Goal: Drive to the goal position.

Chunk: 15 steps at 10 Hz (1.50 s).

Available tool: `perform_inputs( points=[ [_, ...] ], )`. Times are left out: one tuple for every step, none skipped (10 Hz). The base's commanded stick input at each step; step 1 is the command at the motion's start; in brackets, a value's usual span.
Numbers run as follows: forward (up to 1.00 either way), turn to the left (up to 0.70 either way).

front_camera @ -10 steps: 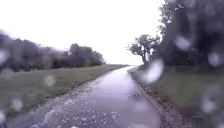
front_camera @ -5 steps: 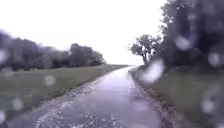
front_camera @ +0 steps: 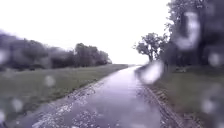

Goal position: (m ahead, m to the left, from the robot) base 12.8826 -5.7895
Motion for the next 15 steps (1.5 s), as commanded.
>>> perform_inputs(
  points=[
    [0.45, 0.00],
    [0.45, 0.00],
    [0.44, 0.00],
    [0.44, -0.02],
    [0.45, -0.10],
    [0.45, -0.19],
    [0.45, -0.24],
    [0.44, -0.06],
    [0.44, 0.00],
    [0.44, 0.00],
    [0.44, 0.00],
    [0.44, 0.00],
    [0.44, 0.00],
    [0.44, 0.00],
    [0.44, 0.00]
  ],
)
